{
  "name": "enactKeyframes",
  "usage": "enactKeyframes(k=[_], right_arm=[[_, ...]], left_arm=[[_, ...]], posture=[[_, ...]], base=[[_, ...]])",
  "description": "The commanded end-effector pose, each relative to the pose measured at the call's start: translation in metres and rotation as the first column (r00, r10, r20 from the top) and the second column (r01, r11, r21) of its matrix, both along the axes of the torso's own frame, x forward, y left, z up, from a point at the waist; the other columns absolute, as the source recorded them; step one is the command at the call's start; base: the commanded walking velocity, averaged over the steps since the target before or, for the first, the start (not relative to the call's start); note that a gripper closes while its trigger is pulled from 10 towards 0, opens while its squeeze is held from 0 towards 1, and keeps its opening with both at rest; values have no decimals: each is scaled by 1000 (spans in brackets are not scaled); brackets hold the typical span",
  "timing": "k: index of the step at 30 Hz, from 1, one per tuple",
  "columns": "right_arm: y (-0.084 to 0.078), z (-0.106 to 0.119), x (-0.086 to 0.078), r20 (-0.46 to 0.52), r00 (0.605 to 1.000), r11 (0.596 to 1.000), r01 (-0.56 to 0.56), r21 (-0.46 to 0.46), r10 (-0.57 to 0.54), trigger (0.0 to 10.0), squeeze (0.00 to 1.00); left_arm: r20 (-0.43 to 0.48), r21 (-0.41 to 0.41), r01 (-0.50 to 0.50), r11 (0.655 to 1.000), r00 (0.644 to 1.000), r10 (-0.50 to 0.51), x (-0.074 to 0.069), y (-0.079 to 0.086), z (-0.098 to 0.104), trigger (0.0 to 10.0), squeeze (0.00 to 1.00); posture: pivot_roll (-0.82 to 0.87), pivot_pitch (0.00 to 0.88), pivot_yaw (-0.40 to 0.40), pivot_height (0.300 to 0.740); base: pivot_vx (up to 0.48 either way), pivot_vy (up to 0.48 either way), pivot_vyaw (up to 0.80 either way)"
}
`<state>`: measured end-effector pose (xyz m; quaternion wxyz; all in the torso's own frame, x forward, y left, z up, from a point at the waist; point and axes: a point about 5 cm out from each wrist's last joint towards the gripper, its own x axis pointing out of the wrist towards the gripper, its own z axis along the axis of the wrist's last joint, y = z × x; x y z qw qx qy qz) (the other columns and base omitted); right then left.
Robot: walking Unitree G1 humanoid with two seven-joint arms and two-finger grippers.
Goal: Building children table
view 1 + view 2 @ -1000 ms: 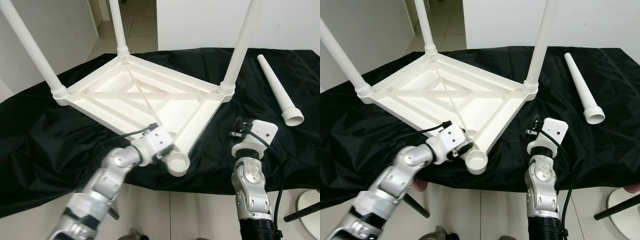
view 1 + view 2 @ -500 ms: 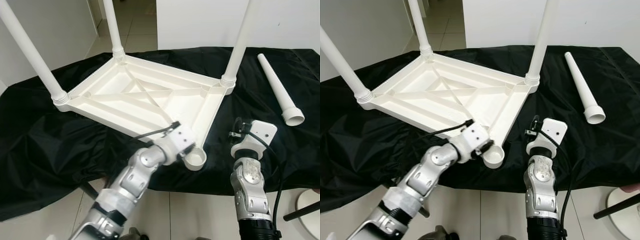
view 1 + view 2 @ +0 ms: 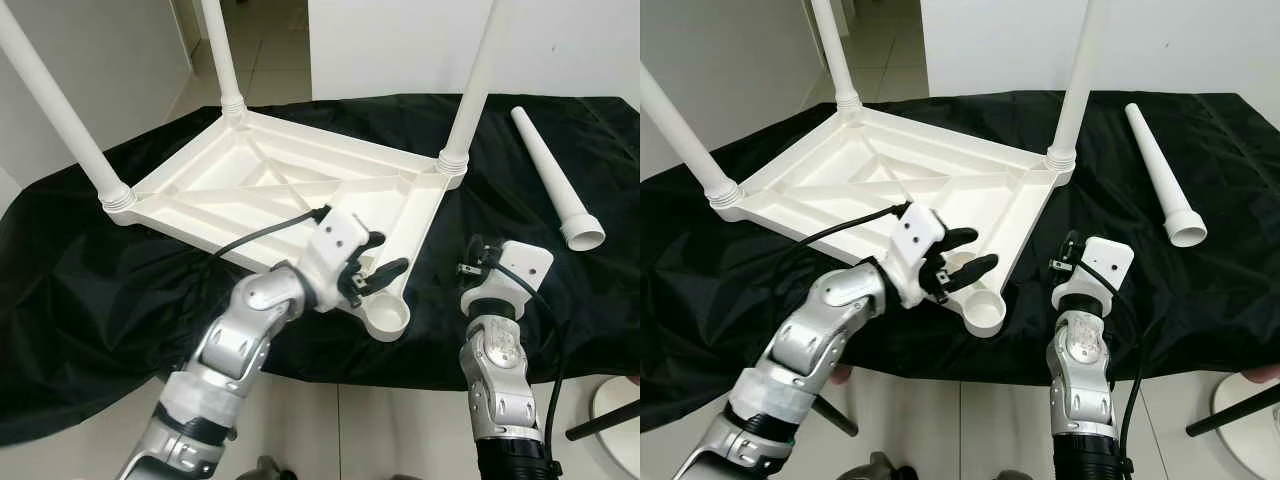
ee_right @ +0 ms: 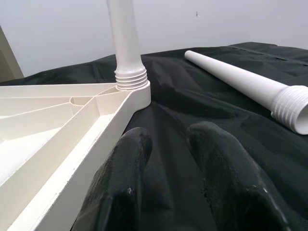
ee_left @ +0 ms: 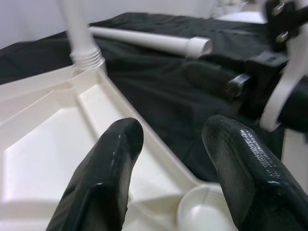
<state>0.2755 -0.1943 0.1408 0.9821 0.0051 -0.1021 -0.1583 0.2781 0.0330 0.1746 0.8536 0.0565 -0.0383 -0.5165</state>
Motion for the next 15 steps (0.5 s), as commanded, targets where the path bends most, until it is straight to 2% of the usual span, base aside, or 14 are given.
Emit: enactKeyframes(k=[1, 2, 4, 9, 11, 13, 14, 15], right_arm=[[1, -2, 0, -2, 1000, 1000, -7, 6, 7, 10000, 0], [1, -2, 0, -2, 1000, 1000, -7, 6, 7, 10000, 0], [0, -1, 0, -1, 1000, 1000, -12, -3, 12, 10000, 0], [0, -1, 0, -1, 1000, 1000, -14, -6, 14, 10000, 0], [-2, 1, 1, 1, 1000, 1000, -17, -14, 17, 10000, 0], [-2, 1, 1, 1, 1000, 1000, -17, -14, 17, 10000, 0], [-3, 2, 1, 2, 1000, 1000, -19, -18, 19, 10000, 0], [-3, 2, 1, 2, 1000, 1000, -19, -18, 19, 10000, 0]], left_arm=[[-10, 53, 223, 973, 975, -222, -15, 4, -5, 10000, 0], [-10, 53, 223, 973, 975, -222, -15, 4, -5, 10000, 0], [-31, 146, 281, 948, 960, -280, -22, 15, -18, 10000, 0], [-36, 179, 285, 942, 958, -283, -22, 18, -22, 10000, 0], [-38, 266, 255, 930, 967, -254, -18, 23, -36, 10000, 0], [-38, 266, 255, 930, 967, -254, -18, 23, -36, 10000, 0], [-31, 297, 207, 932, 978, -208, -12, 23, -40, 10000, 0], [-31, 297, 207, 932, 978, -208, -12, 23, -40, 10000, 0]], posture=[[-61, 0, 96, 740], [-61, 0, 96, 740], [-65, 0, 91, 740], [-65, 0, 91, 740], [-76, 0, 80, 740], [-76, 0, 80, 740], [-77, 0, 79, 740], [-77, 0, 79, 740]], base=[[0, 0, 0], [0, 0, 0], [0, 0, 0], [0, 0, 0], [0, 0, 0], [0, 0, 0], [0, 0, 0], [0, 0, 0]])
